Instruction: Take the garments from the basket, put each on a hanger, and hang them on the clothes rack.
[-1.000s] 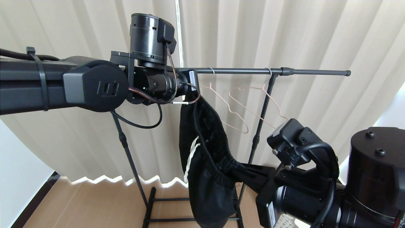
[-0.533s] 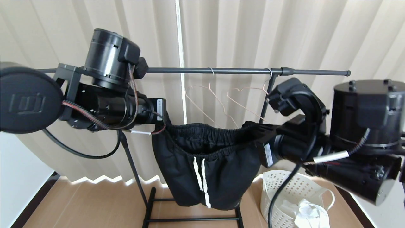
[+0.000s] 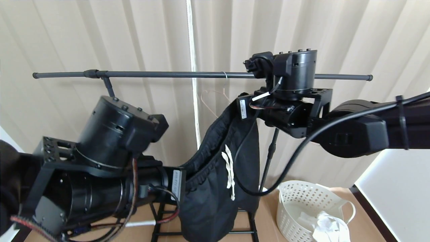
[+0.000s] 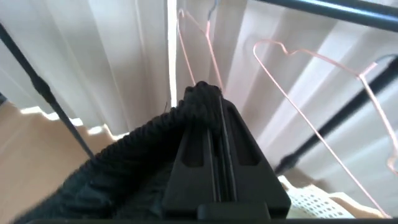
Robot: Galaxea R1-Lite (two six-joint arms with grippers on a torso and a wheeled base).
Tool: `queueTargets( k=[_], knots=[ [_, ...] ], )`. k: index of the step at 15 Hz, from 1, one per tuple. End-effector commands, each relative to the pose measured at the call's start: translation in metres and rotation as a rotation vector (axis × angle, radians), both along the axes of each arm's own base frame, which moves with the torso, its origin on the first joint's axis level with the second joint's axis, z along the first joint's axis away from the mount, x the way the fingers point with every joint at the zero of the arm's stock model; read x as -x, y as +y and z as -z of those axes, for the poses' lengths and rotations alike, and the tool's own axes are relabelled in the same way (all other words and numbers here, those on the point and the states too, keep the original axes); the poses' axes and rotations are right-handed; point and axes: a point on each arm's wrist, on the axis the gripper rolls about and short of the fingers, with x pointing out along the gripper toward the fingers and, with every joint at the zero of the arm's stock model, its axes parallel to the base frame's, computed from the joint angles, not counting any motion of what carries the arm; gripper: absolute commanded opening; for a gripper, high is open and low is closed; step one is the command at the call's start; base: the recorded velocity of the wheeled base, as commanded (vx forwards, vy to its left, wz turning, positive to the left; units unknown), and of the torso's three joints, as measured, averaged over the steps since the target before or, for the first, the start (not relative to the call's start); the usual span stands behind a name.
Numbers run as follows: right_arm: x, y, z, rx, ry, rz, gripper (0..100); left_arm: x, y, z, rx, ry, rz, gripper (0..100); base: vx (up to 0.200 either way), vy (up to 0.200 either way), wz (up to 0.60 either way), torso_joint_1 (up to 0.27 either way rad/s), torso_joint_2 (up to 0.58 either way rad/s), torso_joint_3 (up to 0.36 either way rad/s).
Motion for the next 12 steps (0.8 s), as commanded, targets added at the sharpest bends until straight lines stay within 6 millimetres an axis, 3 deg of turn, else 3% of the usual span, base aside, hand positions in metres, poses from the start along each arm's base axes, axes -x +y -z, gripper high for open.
queueTargets(
  k=[1,4,7,9,12],
  knots=[
    [-0.020,0.019,0.026,0.009,0.021,-0.001,0,0.021,-0.036,0.019,0.032,0.073,0.078,0,0.000,0.000,0.00,0.000,0.00,0.000],
    [-0.013,0.025,0.023,-0.036,0.020,-0.014,0,0.018,-0.058,0.020,0.121,0.021,0.099,0,0.000,0.000,0.00,0.000,0.00,0.000],
    [-0.003,0.012,0.017,-0.069,0.037,0.000,0,0.016,-0.054,0.018,0.128,0.010,0.087,0,0.000,0.000,0.00,0.000,0.00,0.000],
    [0.005,-0.007,0.014,-0.062,0.045,0.025,0,0.011,-0.036,0.010,0.137,-0.011,0.042,0,0.000,0.000,0.00,0.000,0.00,0.000],
    [0.019,-0.053,0.012,-0.038,0.072,0.114,0,-0.013,0.007,0.011,0.058,-0.064,-0.060,0,0.000,0.000,0.00,0.000,0.00,0.000]
  ],
)
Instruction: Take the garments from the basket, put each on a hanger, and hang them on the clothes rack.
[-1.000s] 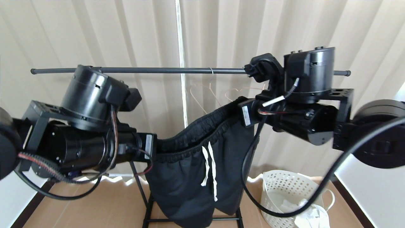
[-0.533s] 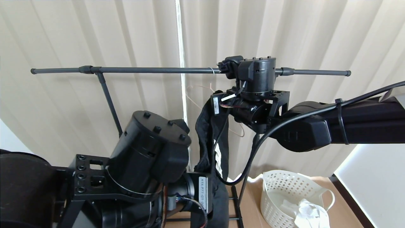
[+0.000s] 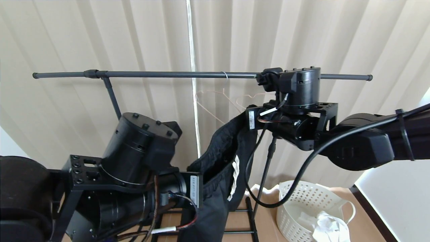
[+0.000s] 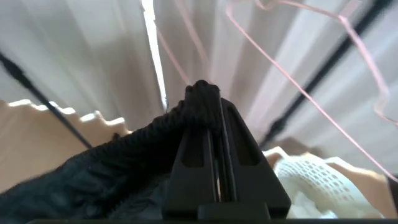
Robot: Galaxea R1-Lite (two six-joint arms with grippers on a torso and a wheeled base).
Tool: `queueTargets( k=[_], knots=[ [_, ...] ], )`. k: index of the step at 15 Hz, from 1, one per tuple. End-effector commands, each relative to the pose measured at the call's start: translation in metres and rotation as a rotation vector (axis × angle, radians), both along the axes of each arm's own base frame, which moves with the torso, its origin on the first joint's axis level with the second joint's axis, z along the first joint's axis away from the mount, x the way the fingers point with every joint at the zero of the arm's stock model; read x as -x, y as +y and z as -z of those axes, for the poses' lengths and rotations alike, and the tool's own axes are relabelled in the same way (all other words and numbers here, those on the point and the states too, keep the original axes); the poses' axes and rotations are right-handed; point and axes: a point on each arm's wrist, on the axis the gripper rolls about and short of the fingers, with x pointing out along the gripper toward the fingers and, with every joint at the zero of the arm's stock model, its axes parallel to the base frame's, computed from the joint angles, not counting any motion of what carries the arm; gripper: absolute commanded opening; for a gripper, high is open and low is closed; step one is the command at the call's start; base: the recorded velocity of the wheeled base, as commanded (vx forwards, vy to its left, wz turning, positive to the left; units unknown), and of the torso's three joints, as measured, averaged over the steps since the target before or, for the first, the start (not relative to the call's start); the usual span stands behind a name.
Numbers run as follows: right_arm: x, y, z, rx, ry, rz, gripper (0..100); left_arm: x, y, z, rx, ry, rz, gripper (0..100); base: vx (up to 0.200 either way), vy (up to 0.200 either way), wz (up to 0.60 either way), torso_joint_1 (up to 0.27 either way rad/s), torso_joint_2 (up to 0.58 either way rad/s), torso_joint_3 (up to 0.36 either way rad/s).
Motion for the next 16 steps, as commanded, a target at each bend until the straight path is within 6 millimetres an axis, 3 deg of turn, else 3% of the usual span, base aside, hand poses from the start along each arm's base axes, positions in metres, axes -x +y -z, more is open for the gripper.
queueTargets(
  k=[1,3,6,9,10,16],
  knots=[
    [0.017,-0.030,-0.012,0.006,-0.006,0.062,0,-0.014,0.025,-0.006,-0.020,-0.037,-0.071,0,0.000,0.000,0.00,0.000,0.00,0.000],
    [0.034,-0.043,-0.001,0.044,0.027,0.103,0,-0.047,0.030,-0.019,-0.034,-0.111,-0.127,0,0.000,0.000,0.00,0.000,0.00,0.000],
    [0.052,-0.044,0.013,0.087,0.079,0.077,0,-0.067,0.019,-0.029,-0.022,-0.149,-0.134,0,0.000,0.000,0.00,0.000,0.00,0.000],
    [0.055,-0.047,0.018,0.124,0.123,0.075,0,-0.081,0.014,-0.037,-0.037,-0.191,-0.130,0,0.000,0.000,0.00,0.000,0.00,0.000],
    [0.056,-0.047,0.018,0.126,0.124,0.075,100,-0.083,0.013,-0.039,-0.033,-0.199,-0.130,0,0.000,0.000,0.00,0.000,0.00,0.000],
    [0.070,-0.046,0.037,0.241,0.195,0.020,100,-0.095,-0.006,-0.061,-0.006,-0.272,-0.096,0,0.000,0.000,0.00,0.000,0.00,0.000]
  ],
)
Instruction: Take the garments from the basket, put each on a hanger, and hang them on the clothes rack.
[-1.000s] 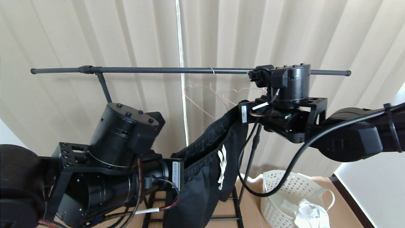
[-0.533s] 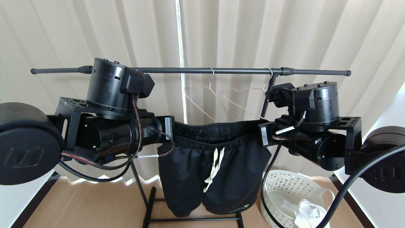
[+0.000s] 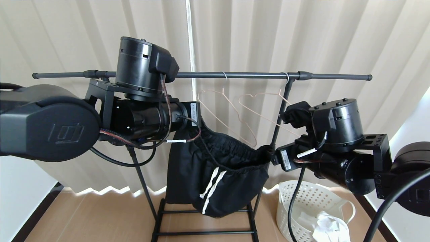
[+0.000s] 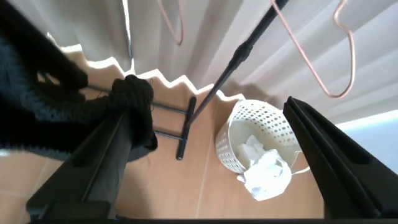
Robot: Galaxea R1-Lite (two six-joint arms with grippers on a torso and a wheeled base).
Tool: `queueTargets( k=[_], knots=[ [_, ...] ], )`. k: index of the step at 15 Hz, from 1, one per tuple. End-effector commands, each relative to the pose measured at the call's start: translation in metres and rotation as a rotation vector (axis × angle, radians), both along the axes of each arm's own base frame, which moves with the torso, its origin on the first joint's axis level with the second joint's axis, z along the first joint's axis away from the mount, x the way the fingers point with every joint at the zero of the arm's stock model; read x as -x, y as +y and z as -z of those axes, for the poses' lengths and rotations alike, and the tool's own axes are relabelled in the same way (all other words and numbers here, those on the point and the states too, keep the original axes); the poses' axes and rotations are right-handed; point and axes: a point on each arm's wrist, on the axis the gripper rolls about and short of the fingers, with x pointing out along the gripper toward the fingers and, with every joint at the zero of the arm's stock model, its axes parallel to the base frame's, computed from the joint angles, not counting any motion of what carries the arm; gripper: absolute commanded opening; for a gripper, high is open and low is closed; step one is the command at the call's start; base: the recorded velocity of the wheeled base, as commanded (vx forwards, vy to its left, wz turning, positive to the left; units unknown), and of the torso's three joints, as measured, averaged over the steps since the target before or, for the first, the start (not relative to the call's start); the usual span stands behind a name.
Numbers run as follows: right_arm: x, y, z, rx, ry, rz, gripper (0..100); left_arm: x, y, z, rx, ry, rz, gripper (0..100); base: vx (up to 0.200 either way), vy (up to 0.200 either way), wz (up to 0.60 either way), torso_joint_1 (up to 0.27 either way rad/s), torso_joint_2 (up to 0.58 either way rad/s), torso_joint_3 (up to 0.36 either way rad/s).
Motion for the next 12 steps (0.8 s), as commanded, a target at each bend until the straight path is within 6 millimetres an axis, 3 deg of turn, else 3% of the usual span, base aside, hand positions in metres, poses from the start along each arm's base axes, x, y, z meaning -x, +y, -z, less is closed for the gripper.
queueTargets(
  k=[1,5,12],
  knots=[
    [0.007,0.001,0.004,0.023,0.013,-0.027,100,-0.004,-0.005,-0.003,0.007,-0.013,0.004,0,0.000,0.000,0.00,0.000,0.00,0.000],
    [0.036,0.009,0.019,0.022,0.090,-0.261,100,-0.002,-0.015,-0.018,0.035,-0.061,0.034,0,0.000,0.000,0.00,0.000,0.00,0.000],
    [0.049,0.009,0.024,-0.079,0.151,-0.472,100,0.002,-0.021,-0.026,0.050,-0.083,0.055,0,0.000,0.000,0.00,0.000,0.00,0.000]
  ],
)
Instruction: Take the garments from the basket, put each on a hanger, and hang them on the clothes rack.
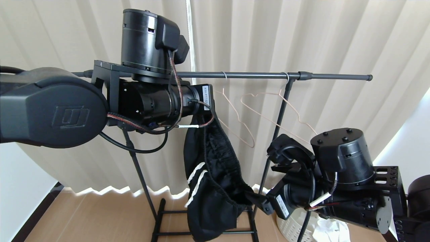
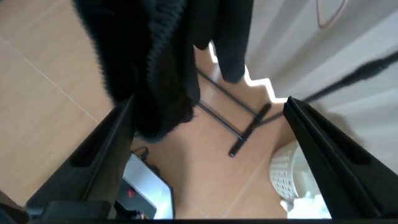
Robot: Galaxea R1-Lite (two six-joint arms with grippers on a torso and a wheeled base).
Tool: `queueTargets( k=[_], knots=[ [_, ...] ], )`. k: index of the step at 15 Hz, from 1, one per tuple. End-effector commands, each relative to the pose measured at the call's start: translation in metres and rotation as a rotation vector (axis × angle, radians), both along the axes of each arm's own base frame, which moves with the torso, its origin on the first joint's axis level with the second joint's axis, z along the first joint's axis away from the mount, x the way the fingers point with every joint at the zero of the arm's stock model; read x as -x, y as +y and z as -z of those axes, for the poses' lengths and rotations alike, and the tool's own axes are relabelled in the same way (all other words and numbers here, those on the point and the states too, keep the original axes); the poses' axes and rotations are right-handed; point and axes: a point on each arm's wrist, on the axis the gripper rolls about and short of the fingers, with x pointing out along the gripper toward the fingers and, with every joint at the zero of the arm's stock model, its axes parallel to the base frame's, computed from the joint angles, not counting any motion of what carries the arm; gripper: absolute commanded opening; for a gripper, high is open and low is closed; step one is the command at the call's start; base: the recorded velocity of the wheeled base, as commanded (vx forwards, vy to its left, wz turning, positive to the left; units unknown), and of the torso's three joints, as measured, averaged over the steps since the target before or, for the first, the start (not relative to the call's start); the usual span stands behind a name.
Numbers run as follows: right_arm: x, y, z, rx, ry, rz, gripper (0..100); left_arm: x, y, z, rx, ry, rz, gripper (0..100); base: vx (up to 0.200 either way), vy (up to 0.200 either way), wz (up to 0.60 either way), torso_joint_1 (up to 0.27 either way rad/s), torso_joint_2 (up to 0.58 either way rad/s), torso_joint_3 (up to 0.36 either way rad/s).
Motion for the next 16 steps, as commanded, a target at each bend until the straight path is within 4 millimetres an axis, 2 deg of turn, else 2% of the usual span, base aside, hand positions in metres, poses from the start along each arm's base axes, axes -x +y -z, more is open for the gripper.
queueTargets(
  k=[1,10,16],
  knots=[
    [0.005,-0.003,0.000,-0.023,-0.003,-0.024,100,0.001,-0.001,-0.001,0.004,-0.004,0.003,0,0.000,0.000,0.00,0.000,0.00,0.000],
    [-0.008,0.003,0.000,-0.114,-0.077,-0.032,100,0.011,-0.012,-0.001,0.000,-0.004,0.045,0,0.000,0.000,0.00,0.000,0.00,0.000],
    [-0.023,0.003,0.013,-0.094,-0.059,0.006,100,0.018,-0.013,-0.004,0.003,-0.011,0.065,0,0.000,0.000,0.00,0.000,0.00,0.000]
  ],
)
